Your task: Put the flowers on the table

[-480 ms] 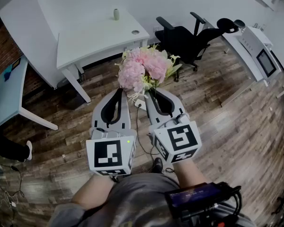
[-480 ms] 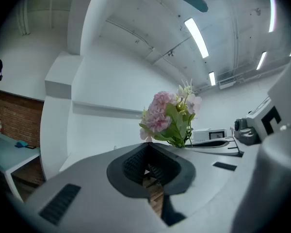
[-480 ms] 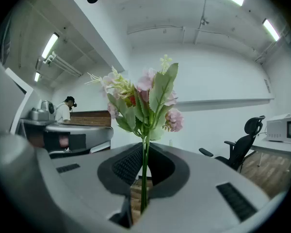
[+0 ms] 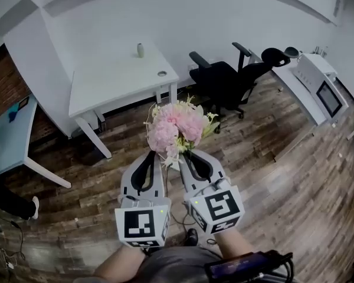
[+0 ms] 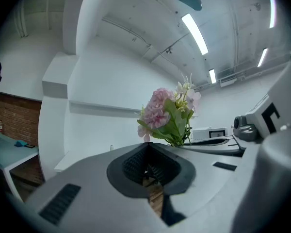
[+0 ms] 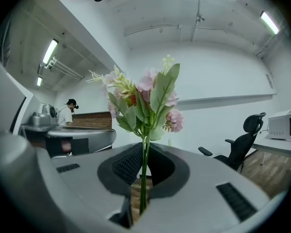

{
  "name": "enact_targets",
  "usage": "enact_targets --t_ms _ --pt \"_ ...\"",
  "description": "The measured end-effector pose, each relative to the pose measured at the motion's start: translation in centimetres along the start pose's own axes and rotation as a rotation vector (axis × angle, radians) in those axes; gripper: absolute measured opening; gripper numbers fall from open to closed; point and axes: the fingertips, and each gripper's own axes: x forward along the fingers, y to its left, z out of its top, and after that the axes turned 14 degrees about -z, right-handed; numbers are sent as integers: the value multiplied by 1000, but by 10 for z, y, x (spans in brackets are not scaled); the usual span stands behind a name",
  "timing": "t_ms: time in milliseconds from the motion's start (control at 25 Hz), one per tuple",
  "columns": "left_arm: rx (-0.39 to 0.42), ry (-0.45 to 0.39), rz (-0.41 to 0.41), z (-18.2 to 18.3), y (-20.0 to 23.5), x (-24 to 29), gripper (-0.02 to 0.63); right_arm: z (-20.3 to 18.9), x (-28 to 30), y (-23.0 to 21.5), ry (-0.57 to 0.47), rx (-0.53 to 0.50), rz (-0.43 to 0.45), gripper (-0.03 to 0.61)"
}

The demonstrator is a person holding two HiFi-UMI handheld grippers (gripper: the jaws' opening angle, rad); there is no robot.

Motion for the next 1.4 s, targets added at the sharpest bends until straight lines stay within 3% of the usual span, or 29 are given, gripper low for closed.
enact_targets --t_ms 400,640,800,1080,1400 --pt "-14 43 60 -15 -32 34 8 -16 6 -46 41 19 71 29" --pt "-6 31 90 -13 -16 55 8 -9 30 -80 15 38 30 29" --pt "-23 58 95 -26 11 72 8 -17 61 -91 39 50 2 29" --pt "-65 54 74 -37 78 124 8 -27 141 -72 74 44 20 29" --pt "-68 47 43 -27 179 178 8 -8 253 -41 78 52 23 29"
